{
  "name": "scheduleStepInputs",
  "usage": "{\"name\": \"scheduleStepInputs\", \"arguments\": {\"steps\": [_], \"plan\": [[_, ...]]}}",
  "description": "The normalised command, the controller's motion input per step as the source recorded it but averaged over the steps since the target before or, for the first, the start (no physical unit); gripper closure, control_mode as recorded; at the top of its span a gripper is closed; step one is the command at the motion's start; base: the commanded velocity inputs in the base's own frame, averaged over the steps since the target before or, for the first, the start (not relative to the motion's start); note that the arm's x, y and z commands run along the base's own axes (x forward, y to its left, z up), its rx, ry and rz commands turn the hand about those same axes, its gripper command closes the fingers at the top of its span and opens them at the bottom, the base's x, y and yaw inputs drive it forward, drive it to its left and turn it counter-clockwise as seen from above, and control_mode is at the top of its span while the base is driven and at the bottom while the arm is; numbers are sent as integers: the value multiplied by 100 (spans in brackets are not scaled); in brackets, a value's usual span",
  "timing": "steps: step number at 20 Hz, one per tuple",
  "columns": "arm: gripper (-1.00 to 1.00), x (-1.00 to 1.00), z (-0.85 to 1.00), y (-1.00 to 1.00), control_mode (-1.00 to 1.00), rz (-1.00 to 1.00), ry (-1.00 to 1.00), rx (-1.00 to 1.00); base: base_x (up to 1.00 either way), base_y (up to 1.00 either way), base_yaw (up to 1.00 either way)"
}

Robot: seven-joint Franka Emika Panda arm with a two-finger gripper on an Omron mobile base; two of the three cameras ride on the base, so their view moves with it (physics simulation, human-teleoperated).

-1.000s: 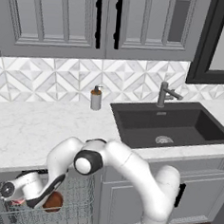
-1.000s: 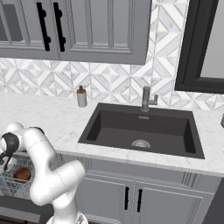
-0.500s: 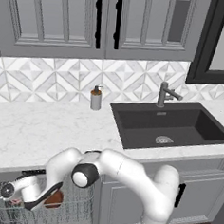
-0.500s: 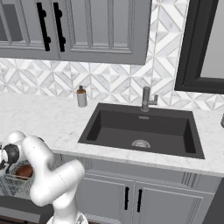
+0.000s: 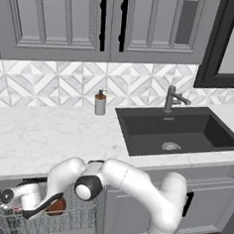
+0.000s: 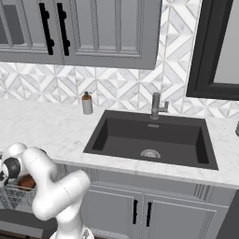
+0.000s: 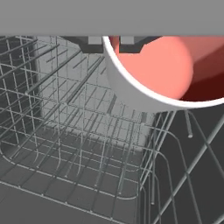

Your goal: Pick up the cup and bowl from the counter, place them in the dishwasher, and close the dishwasher door.

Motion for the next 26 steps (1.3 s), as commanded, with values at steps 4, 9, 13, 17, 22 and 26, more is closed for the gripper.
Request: {"name": "scheduleStepInputs", "arguments": {"steps": [4,9,13,17,22,26], "plan": [[-100,-1,0,0,-100,0,0,0,0,0,0],[-100,-10,43,0,-100,0,-5,1,0,0,0],[-100,-16,68,0,-100,0,-8,0,0,0,0],[-100,-36,64,0,-100,0,-6,0,0,0,0],[-100,-49,71,-14,-100,0,1,0,0,0,0],[-100,-24,94,-36,-100,0,7,3,0,0,0]]}}
